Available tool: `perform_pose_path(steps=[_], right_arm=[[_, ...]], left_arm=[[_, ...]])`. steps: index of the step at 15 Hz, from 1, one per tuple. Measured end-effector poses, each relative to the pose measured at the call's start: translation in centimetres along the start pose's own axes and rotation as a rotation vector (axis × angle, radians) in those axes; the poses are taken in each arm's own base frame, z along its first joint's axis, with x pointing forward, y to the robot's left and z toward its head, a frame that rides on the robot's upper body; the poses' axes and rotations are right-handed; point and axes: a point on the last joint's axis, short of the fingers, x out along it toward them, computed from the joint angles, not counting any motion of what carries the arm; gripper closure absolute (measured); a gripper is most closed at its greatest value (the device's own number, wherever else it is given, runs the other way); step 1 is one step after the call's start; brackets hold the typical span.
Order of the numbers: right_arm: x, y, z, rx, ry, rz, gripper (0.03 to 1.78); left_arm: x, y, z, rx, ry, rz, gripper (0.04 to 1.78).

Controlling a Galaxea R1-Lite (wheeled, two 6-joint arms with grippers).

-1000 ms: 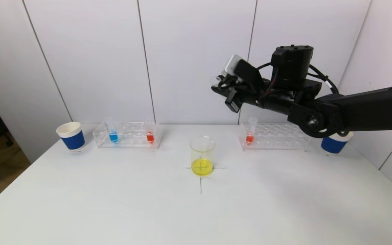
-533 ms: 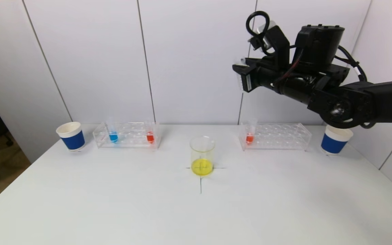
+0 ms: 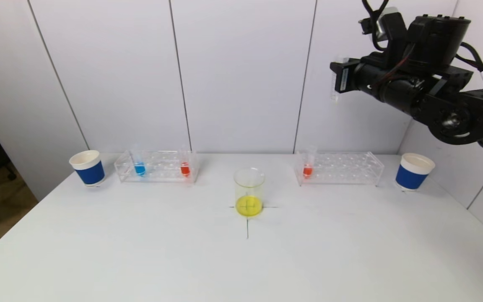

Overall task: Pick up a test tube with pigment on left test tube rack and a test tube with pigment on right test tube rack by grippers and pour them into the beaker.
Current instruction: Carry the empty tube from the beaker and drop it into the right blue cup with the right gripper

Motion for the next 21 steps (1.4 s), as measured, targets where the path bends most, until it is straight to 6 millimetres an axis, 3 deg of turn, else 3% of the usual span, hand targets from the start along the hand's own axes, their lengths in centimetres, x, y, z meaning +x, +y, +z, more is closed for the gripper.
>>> perform_pose_path(steps=[4, 12, 16, 21], right_arm=[[-0.7, -4.9, -0.5, 0.037, 0.093, -0.123, 1.36], [-2.5, -15.2, -1.4, 0.041, 0.118, -0.343, 1.36], [-3.3, -17.7, -2.7, 0.064, 0.149, -0.371, 1.36], [-3.3, -18.8, -5.2, 0.094, 0.205, -0.395, 1.36]], left_arm=[[0.0, 0.0, 0.0, 0.000, 0.000, 0.000, 0.06], [0.0, 0.0, 0.0, 0.000, 0.000, 0.000, 0.06], [0.0, 0.0, 0.0, 0.000, 0.000, 0.000, 0.06], [0.0, 0.0, 0.0, 0.000, 0.000, 0.000, 0.06]])
